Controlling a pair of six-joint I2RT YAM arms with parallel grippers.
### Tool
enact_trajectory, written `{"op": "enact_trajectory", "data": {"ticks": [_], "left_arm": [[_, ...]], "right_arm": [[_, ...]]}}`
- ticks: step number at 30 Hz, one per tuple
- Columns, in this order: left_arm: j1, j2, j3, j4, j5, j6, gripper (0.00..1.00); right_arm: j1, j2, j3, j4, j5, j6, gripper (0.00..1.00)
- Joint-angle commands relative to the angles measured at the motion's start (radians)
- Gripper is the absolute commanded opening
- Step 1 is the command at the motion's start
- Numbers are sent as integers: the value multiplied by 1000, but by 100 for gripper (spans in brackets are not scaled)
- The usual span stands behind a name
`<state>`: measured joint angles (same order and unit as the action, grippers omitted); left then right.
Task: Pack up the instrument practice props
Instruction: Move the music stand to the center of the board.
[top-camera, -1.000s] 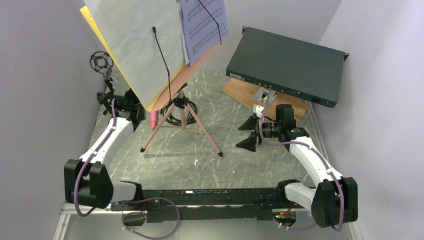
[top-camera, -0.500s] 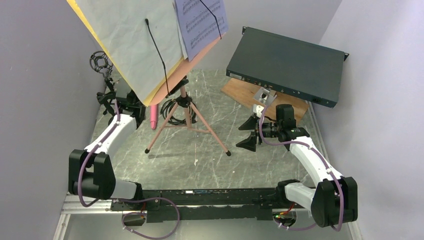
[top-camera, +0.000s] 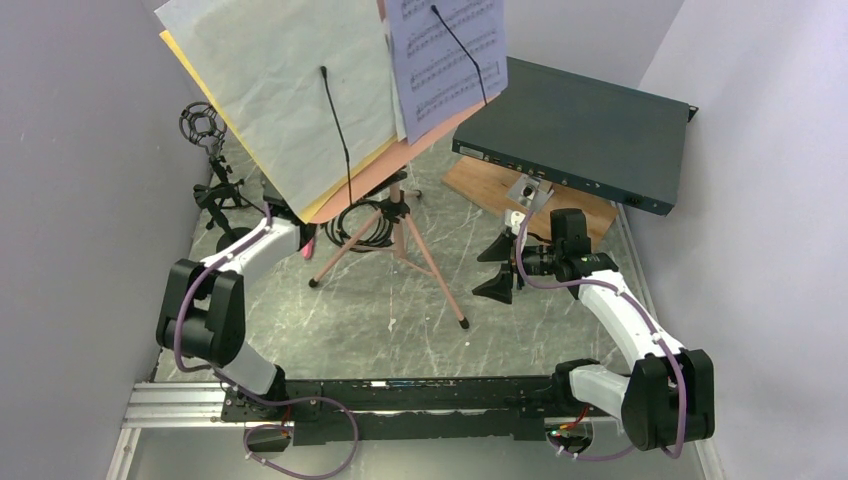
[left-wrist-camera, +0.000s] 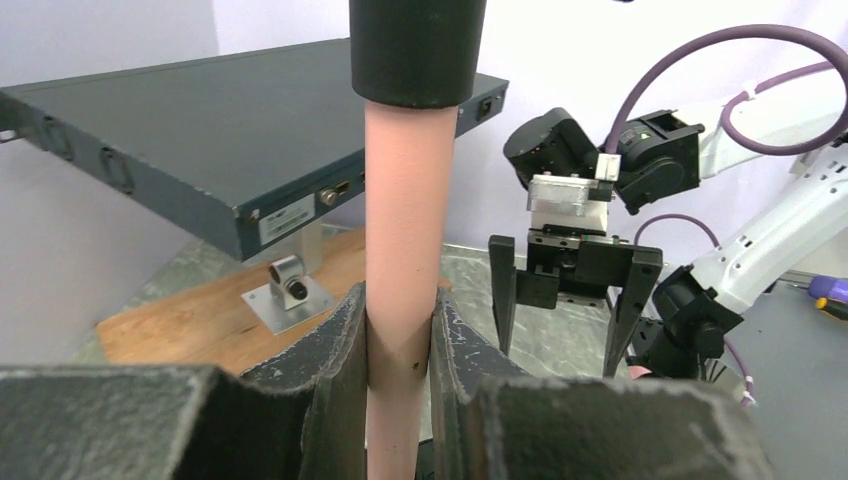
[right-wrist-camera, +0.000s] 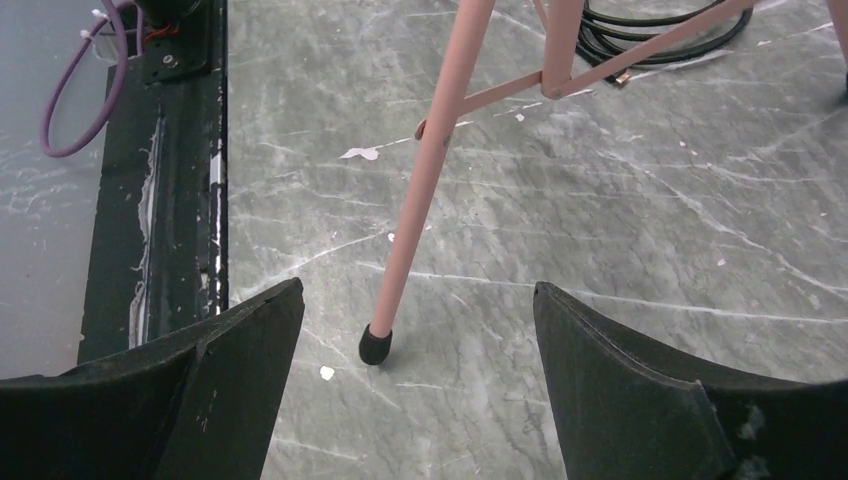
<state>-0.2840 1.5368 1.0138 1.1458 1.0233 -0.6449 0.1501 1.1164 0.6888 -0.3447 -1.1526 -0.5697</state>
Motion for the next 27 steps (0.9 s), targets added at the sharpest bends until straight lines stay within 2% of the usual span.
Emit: {"op": "enact_trajectory", "data": {"ticks": [1, 9, 22, 23, 27], "left_arm": [[-64, 0, 120, 221, -50, -104, 0], [-132, 87, 204, 192, -5, -69, 0], [-155, 281, 369, 151, 70, -79, 0], [-155, 282, 369, 138, 70, -72, 2], [-153, 246, 315, 85, 37, -9, 29]], "right_arm": [[-4, 0, 50, -20, -14, -62, 87], [-4, -9, 63, -83, -17, -136, 87], [-32, -30, 72, -115, -10, -170, 88], [-36, -33, 72, -118, -10, -173, 88], [-53, -42, 74, -126, -12, -180, 88]]}}
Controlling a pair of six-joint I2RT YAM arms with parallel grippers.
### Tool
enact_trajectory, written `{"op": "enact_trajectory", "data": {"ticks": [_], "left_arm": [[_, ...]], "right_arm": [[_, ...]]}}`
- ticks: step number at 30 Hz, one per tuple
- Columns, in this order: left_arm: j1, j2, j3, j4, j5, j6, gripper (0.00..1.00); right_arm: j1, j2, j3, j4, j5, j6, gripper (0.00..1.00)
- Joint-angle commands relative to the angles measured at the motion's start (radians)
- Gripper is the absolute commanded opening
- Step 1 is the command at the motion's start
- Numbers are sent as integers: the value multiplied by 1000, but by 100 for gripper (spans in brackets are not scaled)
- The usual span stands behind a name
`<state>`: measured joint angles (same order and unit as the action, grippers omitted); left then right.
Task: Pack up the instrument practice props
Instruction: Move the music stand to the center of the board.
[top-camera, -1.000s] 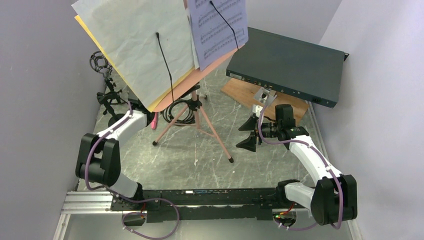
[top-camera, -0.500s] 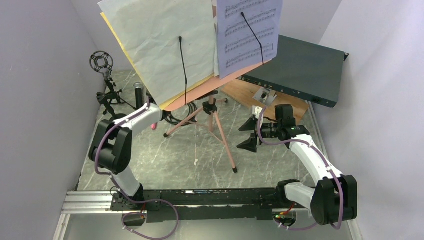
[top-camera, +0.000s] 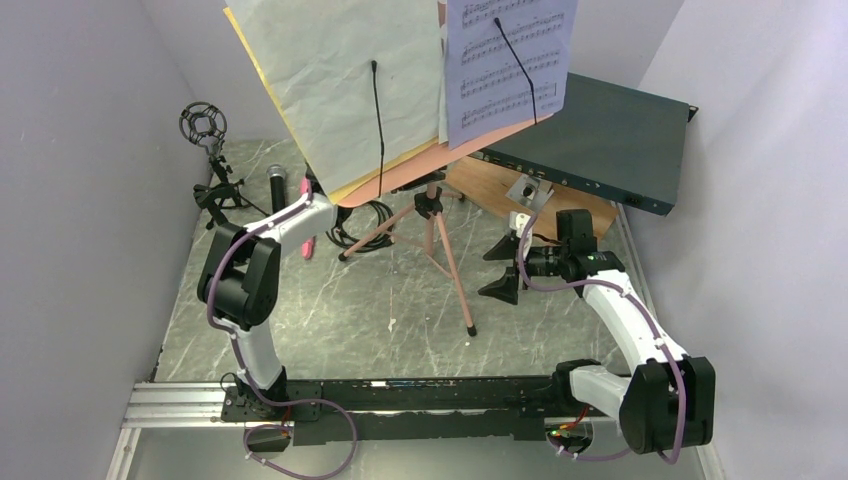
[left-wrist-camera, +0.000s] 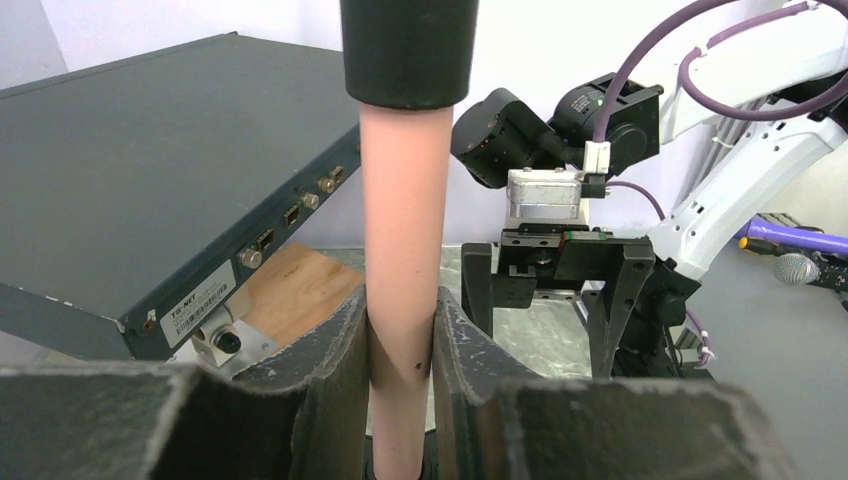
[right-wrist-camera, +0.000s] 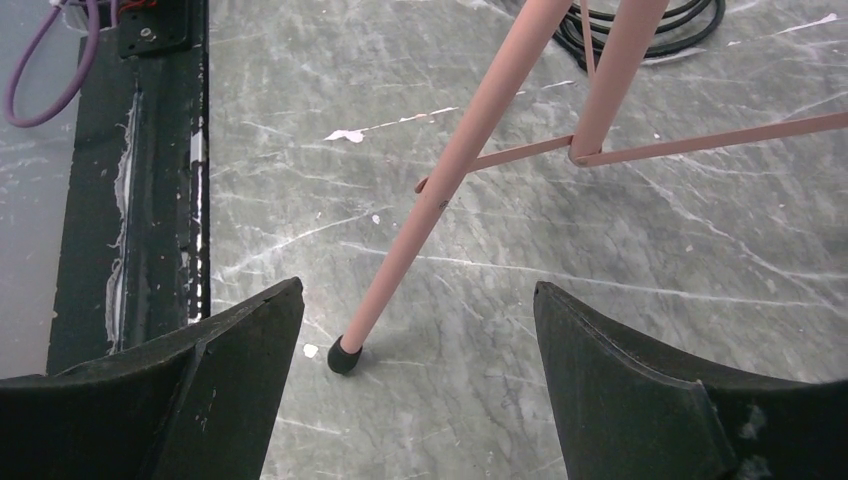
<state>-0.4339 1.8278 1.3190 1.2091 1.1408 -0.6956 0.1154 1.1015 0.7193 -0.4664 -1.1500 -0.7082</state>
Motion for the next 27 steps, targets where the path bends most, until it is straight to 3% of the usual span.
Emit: {"op": "enact_trajectory", "data": {"ticks": [1, 5, 8, 20, 27], "left_arm": [[-3, -59, -7, 1, -89, 60, 36], [2, -147, -80, -98, -153, 156, 63], [20, -223, -131, -218, -213, 225, 73], [200, -542, -298, -804, -355, 329, 84], [244, -773, -396, -1186, -511, 524, 97]], "right_arm": [[-23, -29, 43, -5, -15, -43, 88], [-33, -33, 45, -12, -12, -50, 88], [-38, -35, 47, -17, -11, -56, 88], [-88, -46, 65, -98, -3, -141, 88], [-145, -72, 94, -209, -31, -241, 89]]}}
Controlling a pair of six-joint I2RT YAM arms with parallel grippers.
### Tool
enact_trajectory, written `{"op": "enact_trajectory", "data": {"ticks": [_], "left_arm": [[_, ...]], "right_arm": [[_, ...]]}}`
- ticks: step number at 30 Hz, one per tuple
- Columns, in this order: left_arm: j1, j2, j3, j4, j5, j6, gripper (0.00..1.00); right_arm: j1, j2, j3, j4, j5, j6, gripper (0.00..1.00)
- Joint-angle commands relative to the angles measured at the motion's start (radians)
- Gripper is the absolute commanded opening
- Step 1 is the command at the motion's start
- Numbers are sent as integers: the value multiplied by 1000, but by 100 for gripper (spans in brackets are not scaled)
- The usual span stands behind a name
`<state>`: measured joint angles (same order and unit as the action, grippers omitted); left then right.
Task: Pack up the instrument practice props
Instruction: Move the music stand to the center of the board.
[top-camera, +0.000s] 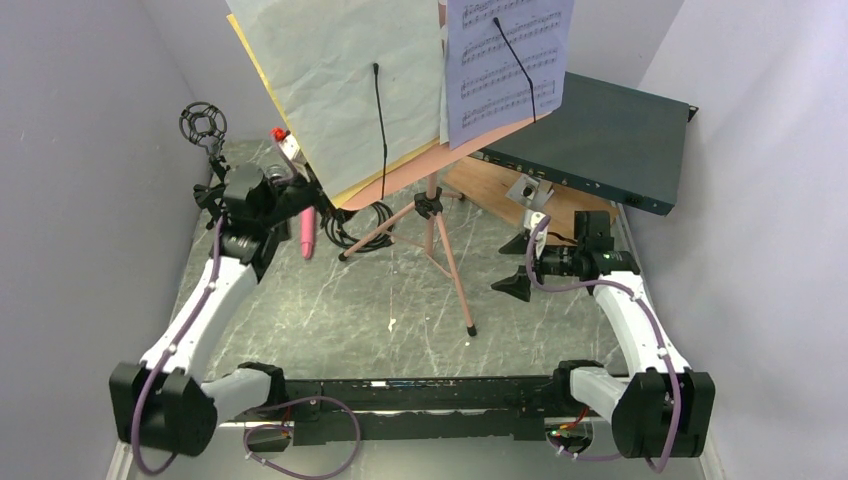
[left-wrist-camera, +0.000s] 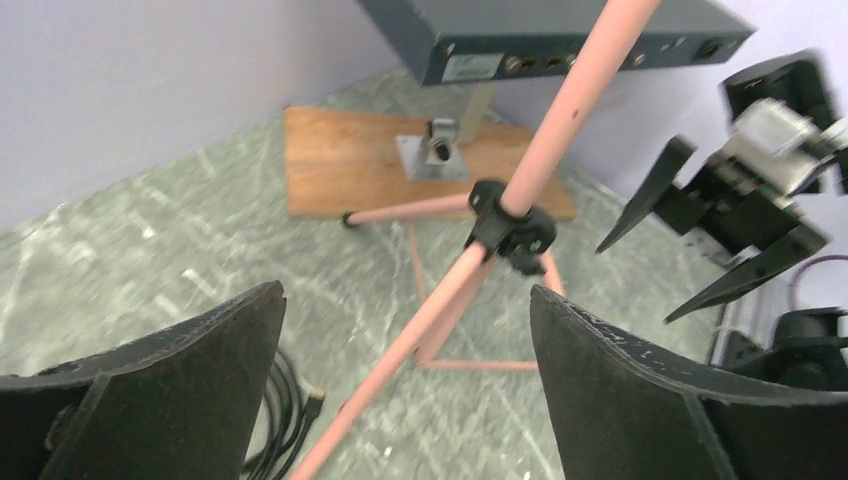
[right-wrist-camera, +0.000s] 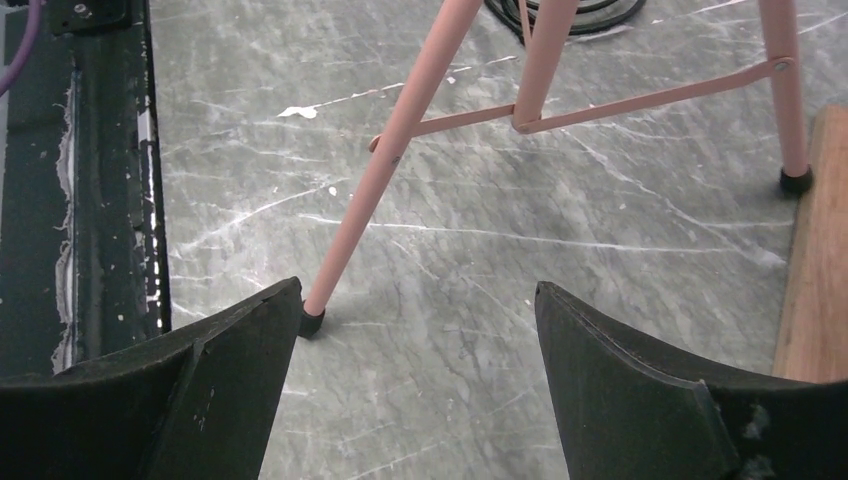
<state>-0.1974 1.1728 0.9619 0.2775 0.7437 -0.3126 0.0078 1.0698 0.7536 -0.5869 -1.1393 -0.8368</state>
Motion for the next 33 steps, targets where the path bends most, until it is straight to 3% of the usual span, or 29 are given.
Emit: {"op": "enact_trajectory", "data": {"ticks": [1, 8, 13, 17, 24, 33], "left_arm": [[7, -149, -66, -273, -154, 157, 99], [6, -373, -223, -356, -387, 242, 100], [6, -477, -245, -452, -468, 276, 99], [6, -516, -256, -470, -500, 277, 99], [7, -514, -246, -478, -495, 275, 100], [7, -517, -247, -476, -498, 279, 99]], "right_arm": [[-45, -49, 67, -107, -42, -123, 89], [-114, -123, 176, -237, -64, -106, 93], [-182, -84, 385, -421, -102, -119, 93], [-197, -55, 575, -440, -54, -7, 93], [-238, 65, 872, -236, 16, 393, 93], [-337, 260, 1113, 219, 35, 1070, 88]]}}
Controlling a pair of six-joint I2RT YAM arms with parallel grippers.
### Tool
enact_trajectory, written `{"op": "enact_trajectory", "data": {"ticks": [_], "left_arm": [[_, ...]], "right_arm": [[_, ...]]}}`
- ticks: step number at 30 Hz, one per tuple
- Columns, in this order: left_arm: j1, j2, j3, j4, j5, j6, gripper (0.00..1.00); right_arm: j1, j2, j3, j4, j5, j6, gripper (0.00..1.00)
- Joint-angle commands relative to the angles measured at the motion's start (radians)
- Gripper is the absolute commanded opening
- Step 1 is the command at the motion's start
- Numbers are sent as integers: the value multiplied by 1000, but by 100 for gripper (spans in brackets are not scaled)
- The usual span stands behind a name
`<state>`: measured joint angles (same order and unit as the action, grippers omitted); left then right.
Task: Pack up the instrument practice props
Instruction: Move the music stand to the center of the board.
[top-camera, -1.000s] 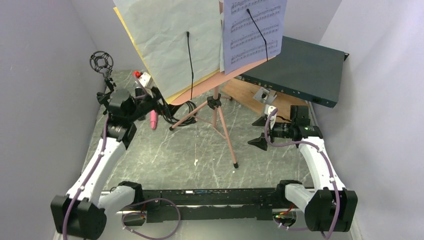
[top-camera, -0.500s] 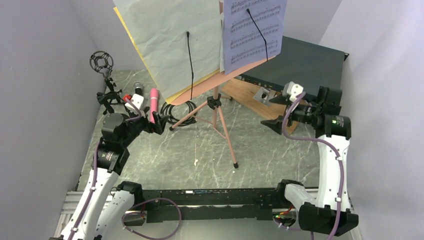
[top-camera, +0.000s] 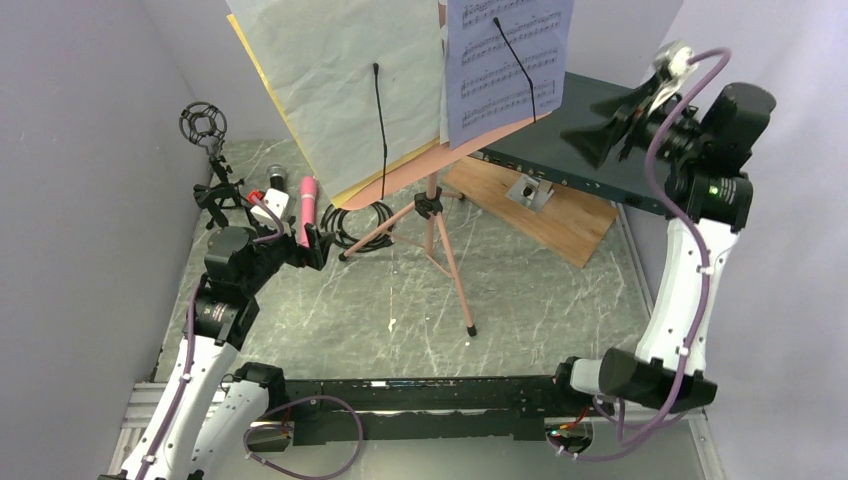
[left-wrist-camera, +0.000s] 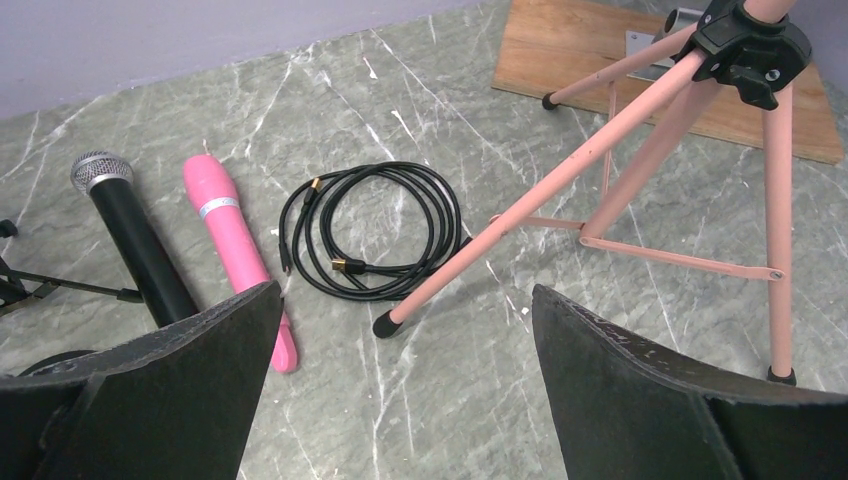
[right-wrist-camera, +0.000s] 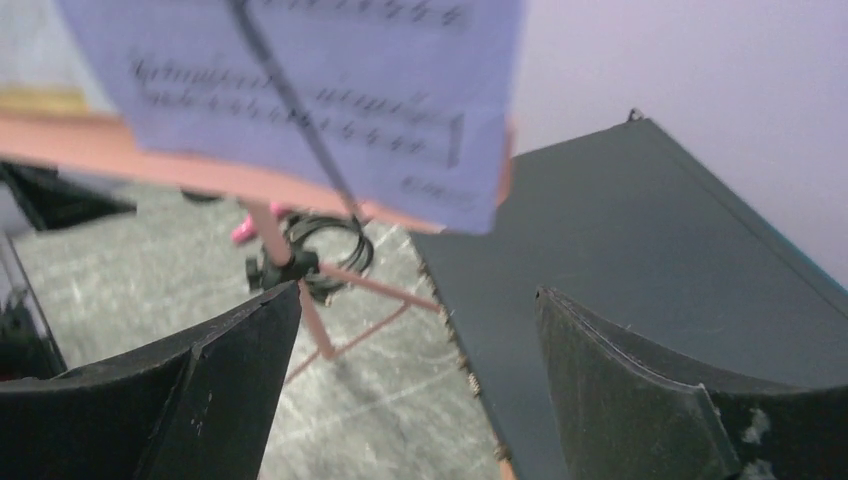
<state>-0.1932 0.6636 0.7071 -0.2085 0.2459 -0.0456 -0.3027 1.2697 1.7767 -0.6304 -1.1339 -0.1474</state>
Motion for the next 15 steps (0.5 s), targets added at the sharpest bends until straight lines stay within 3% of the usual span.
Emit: {"op": "enact_trajectory", "data": {"ticks": [1, 7, 15], "left_arm": [[3, -6, 8, 9, 2, 11, 99], [3, -10, 9, 10, 2, 12, 99], [8, -6, 9, 10, 1, 10, 100]], "right_arm": [[-26, 77, 112, 287, 46, 419, 88], [-27, 177, 234, 404, 52, 627, 86], [4, 241, 291, 425, 51, 702, 84]]}}
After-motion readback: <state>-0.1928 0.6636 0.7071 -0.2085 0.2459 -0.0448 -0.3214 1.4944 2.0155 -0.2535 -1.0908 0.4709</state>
